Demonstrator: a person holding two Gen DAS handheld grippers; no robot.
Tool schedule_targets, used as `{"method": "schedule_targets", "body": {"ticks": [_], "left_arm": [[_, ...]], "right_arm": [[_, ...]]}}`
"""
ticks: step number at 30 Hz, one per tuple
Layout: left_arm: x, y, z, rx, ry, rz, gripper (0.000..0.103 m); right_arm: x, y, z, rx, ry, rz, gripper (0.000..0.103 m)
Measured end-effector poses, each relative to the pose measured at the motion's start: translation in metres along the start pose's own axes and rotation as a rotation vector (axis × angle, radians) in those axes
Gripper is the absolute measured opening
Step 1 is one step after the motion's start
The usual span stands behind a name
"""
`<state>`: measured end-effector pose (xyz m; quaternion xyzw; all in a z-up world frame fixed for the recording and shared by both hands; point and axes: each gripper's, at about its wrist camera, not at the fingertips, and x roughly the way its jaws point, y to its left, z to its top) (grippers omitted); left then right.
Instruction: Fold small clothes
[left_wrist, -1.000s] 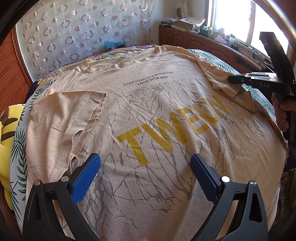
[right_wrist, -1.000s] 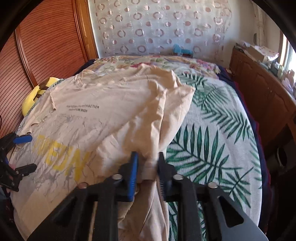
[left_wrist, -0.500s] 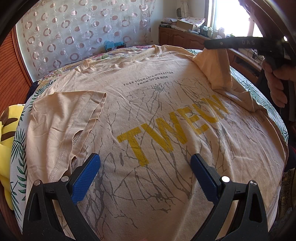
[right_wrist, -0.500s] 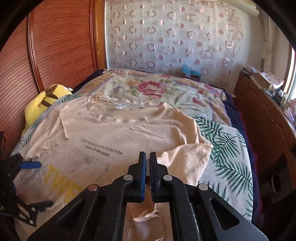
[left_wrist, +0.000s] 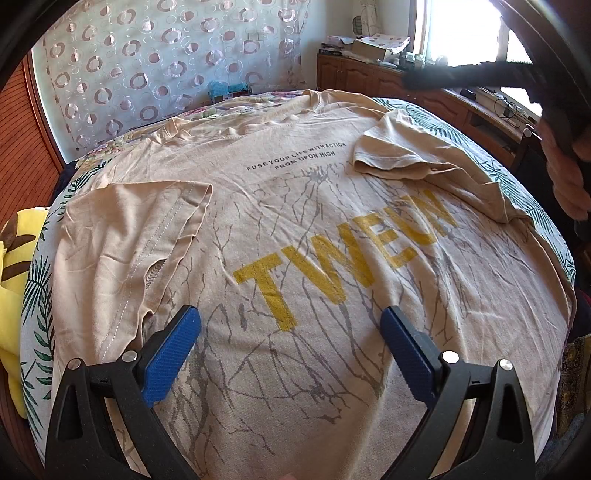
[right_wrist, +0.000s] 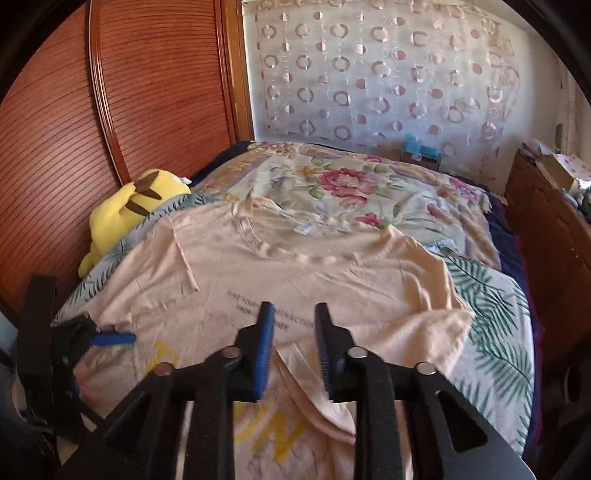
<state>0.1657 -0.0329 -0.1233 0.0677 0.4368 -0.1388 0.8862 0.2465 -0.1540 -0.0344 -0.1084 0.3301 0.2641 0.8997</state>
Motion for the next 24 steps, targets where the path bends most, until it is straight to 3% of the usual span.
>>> {"method": "schedule_targets", "body": {"ticks": [5,14,15,16,18,24], "left_arm": [[0.0,0.0,0.0,0.0,0.0,0.0,0.098],[0.0,0.0,0.0,0.0,0.0,0.0,0.098],[0.0,0.0,0.0,0.0,0.0,0.0,0.098],[0.0,0.0,0.0,0.0,0.0,0.0,0.098],[0.0,0.0,0.0,0.0,0.0,0.0,0.098],[0.0,0.0,0.0,0.001,0.0,0.0,0.098]], "right_arm": [[-0.015,-0.019,-0.044,0.022,0.07,-0.067,0.035],[-0.018,-0.033,-0.096,0.089,0.157,-0.075,0.034],[-0.016,-0.033,-0.099,0.086,0.166,-0.077,0.032],[-0.014,-0.034,-0.098,0.08,0.174,-0.079,0.019],[-0.015,-0.031,-0.095,0.071,0.167,-0.073,0.007],[-0.041,-0.007,-0.102,0.008,0.118,0.003,0.005]]}}
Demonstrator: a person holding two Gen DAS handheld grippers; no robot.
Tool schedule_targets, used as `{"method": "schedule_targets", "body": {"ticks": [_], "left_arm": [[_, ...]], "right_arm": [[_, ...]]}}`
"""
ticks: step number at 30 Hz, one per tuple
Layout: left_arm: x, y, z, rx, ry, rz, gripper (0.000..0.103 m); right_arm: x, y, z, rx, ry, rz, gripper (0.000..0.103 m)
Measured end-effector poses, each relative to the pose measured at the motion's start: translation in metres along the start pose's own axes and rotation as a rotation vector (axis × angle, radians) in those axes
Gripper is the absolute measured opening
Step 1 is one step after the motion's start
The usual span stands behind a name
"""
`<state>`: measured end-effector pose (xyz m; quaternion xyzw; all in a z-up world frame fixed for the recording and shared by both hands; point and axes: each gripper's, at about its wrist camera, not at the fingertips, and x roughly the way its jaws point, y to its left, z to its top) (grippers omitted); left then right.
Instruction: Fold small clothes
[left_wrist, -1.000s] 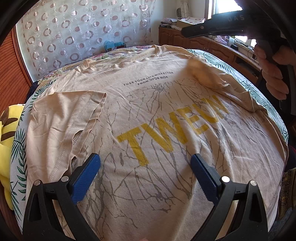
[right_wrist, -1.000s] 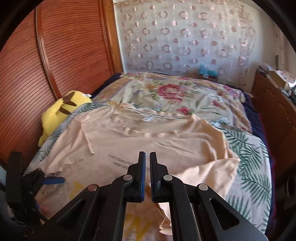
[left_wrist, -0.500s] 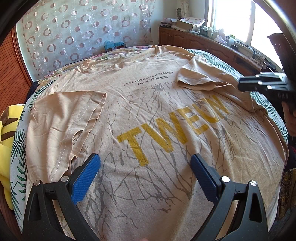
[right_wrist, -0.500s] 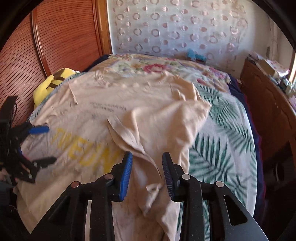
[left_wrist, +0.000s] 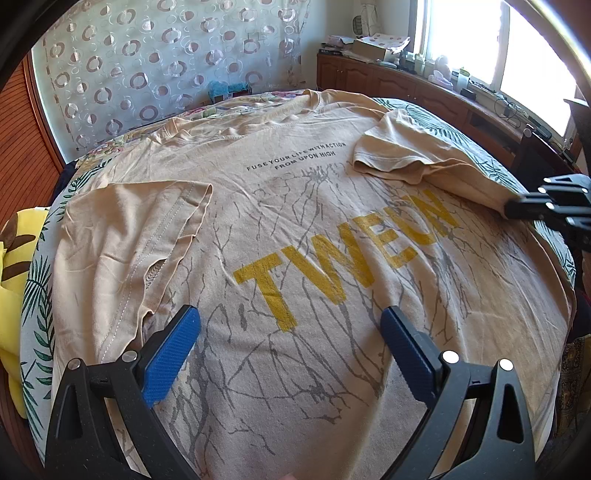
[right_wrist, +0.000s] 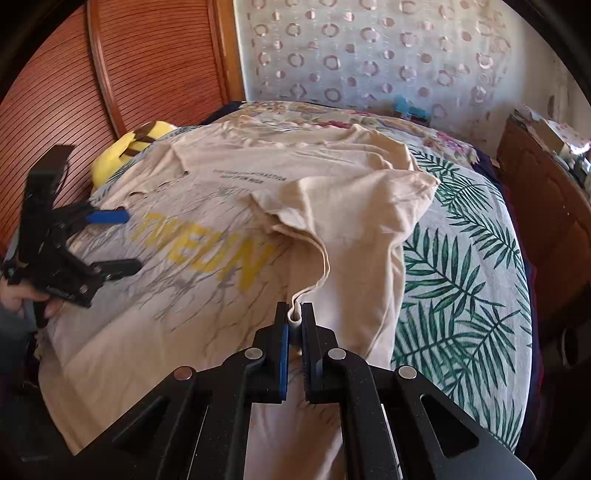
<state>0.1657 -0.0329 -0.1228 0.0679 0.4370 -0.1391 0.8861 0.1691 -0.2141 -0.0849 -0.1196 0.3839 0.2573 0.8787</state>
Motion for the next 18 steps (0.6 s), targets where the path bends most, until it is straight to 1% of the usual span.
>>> {"method": "schedule_targets", "body": {"ticks": [6,8,9,10,13,15,18], "left_arm": [[0.0,0.0,0.0,0.0,0.0,0.0,0.098],[0.0,0.0,0.0,0.0,0.0,0.0,0.098],[0.0,0.0,0.0,0.0,0.0,-0.001,0.098],[0.0,0.0,0.0,0.0,0.0,0.0,0.098],[0.0,0.0,0.0,0.0,0.0,0.0,0.098],[0.0,0.0,0.0,0.0,0.0,-0.001,0.098],[-0.001,0.0,0.001,-0.002,0.0,-0.005,0.098]], "right_arm": [[-0.01,0.016,-0.02,-0.046,0.027,0.049,0.006],[-0.015,0.017,-0.021,-0.049,0.015,0.06,0.006],[-0.019,0.017,-0.021,-0.044,0.006,0.061,0.008],[-0.021,0.014,-0.018,-0.036,-0.006,0.055,0.012],[-0.025,0.011,-0.009,-0.022,-0.056,0.023,0.013],[-0.019,0.007,0.001,-0.024,-0.081,-0.032,0.014],[0.003,0.006,0.016,-0.027,-0.068,-0.089,0.02]]}}
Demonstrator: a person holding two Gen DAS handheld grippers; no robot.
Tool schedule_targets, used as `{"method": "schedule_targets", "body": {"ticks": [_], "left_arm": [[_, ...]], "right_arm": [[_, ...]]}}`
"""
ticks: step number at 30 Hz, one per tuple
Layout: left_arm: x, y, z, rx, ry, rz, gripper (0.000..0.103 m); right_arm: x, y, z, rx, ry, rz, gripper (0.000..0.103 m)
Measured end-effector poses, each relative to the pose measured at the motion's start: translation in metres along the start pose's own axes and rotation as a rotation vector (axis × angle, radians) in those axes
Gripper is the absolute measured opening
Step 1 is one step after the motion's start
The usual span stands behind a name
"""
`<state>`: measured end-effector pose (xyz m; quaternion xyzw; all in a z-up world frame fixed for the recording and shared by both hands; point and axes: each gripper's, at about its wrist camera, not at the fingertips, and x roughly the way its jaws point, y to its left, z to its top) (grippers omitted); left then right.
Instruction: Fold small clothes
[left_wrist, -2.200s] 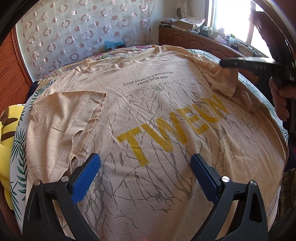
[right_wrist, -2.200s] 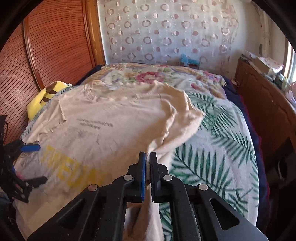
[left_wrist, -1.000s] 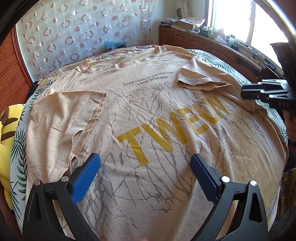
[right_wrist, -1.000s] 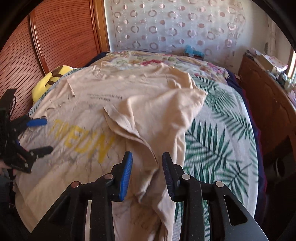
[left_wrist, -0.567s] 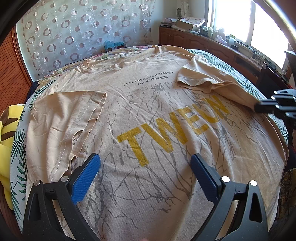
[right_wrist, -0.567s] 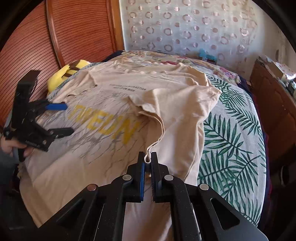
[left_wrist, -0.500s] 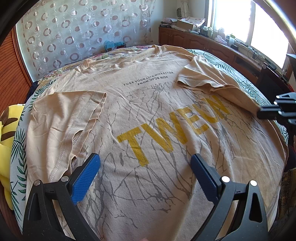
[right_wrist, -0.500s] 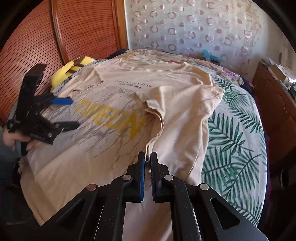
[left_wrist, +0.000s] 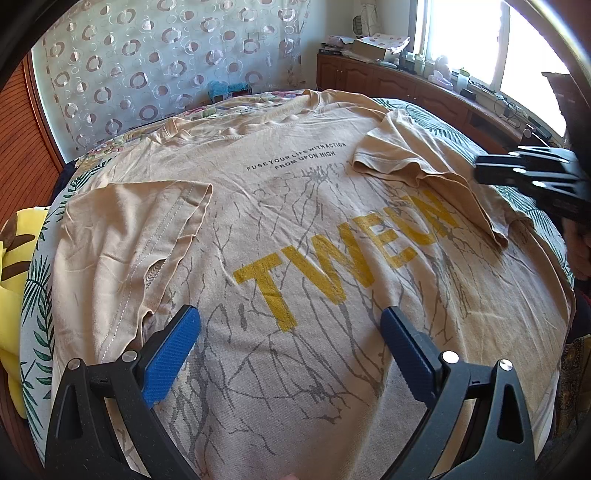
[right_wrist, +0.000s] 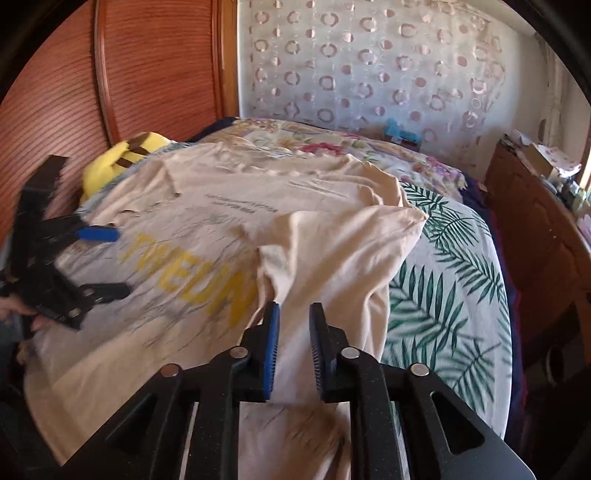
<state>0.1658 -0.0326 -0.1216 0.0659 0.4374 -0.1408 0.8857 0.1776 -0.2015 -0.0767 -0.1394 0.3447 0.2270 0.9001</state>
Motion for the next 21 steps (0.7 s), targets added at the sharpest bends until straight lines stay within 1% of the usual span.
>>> {"method": "schedule_targets", "body": {"ticks": [3,5,7,10,11,13,14,15,16,17,18,19,21], "left_arm": [[-0.008,0.009,0.0,-0.037,-0.025,-0.033,0.098],[-0.018,0.019,0.0,-0.06,-0.058,-0.025,0.098],[-0.03,0.032,0.003,-0.073,-0.092,0.007,0.098],[-0.044,0.057,0.009,-0.099,-0.143,0.044,0.098],[-0.045,0.064,0.012,-0.102,-0.15,0.063,0.098],[-0.046,0.081,0.017,-0.104,-0.147,0.118,0.098],[-0.045,0.089,0.018,-0.11,-0.147,0.127,0.098],[-0.044,0.097,0.018,-0.121,-0.147,0.127,0.098],[-0.043,0.107,0.02,-0.136,-0.144,0.12,0.098],[-0.041,0.114,0.021,-0.148,-0.138,0.116,0.098],[-0.038,0.122,0.021,-0.159,-0.131,0.116,0.098],[-0.033,0.13,0.022,-0.173,-0.122,0.121,0.098],[-0.025,0.143,0.024,-0.192,-0.104,0.133,0.098]], "right_arm": [[0.032,0.005,0.013,-0.002,0.048,-0.021,0.02],[0.046,0.014,0.021,-0.018,0.066,-0.017,0.02],[0.053,0.027,0.03,-0.044,0.071,0.03,0.02],[0.055,0.045,0.036,-0.086,0.063,0.135,0.021],[0.055,0.048,0.037,-0.098,0.061,0.146,0.021],[0.054,0.05,0.04,-0.104,0.05,0.135,0.032],[0.054,0.048,0.041,-0.095,0.043,0.136,0.035],[0.053,0.044,0.042,-0.082,0.033,0.134,0.04],[0.049,0.037,0.043,-0.068,0.021,0.126,0.048],[0.05,0.03,0.044,-0.059,0.014,0.111,0.052],[0.052,0.024,0.045,-0.052,0.006,0.089,0.059],[0.053,0.018,0.046,-0.047,0.001,0.061,0.062],[0.055,0.007,0.049,-0.033,0.004,0.015,0.063]]}}
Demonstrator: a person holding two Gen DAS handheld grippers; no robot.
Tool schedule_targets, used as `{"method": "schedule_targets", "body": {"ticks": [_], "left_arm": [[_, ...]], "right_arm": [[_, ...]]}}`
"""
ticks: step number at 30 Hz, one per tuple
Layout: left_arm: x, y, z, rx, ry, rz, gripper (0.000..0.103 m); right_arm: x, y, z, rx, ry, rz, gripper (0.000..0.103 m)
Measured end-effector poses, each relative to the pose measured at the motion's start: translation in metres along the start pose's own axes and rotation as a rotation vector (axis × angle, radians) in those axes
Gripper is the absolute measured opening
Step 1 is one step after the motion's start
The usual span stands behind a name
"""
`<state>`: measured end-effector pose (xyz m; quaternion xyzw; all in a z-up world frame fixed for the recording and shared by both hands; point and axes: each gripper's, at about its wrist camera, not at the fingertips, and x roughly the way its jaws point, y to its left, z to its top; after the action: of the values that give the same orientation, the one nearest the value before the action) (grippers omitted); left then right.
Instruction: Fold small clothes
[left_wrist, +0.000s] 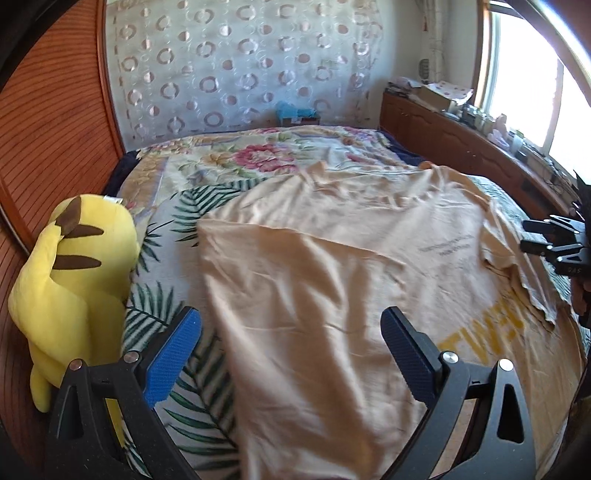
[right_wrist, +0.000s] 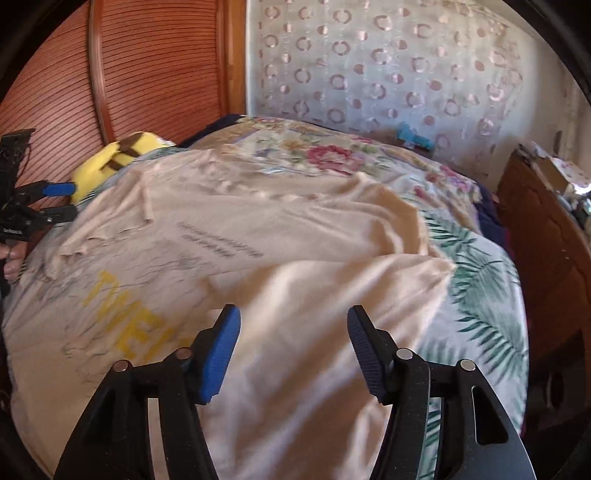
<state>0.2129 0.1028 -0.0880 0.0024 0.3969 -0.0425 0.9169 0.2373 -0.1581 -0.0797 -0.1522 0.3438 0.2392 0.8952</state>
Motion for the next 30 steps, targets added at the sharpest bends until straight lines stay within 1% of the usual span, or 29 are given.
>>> {"method": "schedule_targets", "body": {"ticks": [1,3,5,6,9,12,15,20,21,22,24,26,28,30], "left_arm": [[0.005,0.006,0.002,-0.013,0.007,0.001,0.097],[0.012,0.017,0.002,-0.031,0.021,-0.004,0.09],[0.02,0.027,0.006,-0.051,0.036,-0.007,0.085],[0.023,0.031,0.009,-0.058,0.039,-0.008,0.081],[0.035,0.04,0.013,-0.072,0.051,-0.003,0.077],[0.046,0.049,0.018,-0.084,0.07,-0.002,0.076],[0.054,0.055,0.019,-0.097,0.093,0.009,0.076],[0.057,0.059,0.024,-0.11,0.095,0.003,0.076],[0.057,0.06,0.025,-0.114,0.096,0.001,0.076],[0.057,0.06,0.025,-0.114,0.096,0.003,0.076],[0.058,0.06,0.026,-0.114,0.095,0.01,0.076],[0.059,0.059,0.026,-0.11,0.094,0.02,0.076],[0.063,0.058,0.029,-0.1,0.092,0.03,0.076],[0.065,0.057,0.031,-0.098,0.09,0.031,0.074]], "right_arm": [[0.004,-0.008,0.001,0.019,0.005,-0.024,0.063],[0.008,-0.021,0.003,0.047,0.014,-0.062,0.063],[0.017,-0.037,0.004,0.085,0.028,-0.105,0.063],[0.022,-0.042,0.007,0.1,0.035,-0.118,0.063],[0.033,-0.057,0.01,0.135,0.053,-0.133,0.063],[0.046,-0.063,0.014,0.159,0.074,-0.122,0.063],[0.053,-0.065,0.021,0.181,0.076,-0.086,0.063],[0.067,-0.08,0.032,0.172,0.076,-0.064,0.064],[0.068,-0.079,0.032,0.167,0.069,-0.064,0.065],[0.067,-0.087,0.026,0.165,0.058,-0.067,0.067],[0.066,-0.088,0.022,0.171,0.054,-0.066,0.068],[0.068,-0.089,0.021,0.172,0.054,-0.057,0.071],[0.071,-0.088,0.023,0.158,0.061,-0.054,0.076],[0.073,-0.085,0.024,0.144,0.067,-0.062,0.078]]}}
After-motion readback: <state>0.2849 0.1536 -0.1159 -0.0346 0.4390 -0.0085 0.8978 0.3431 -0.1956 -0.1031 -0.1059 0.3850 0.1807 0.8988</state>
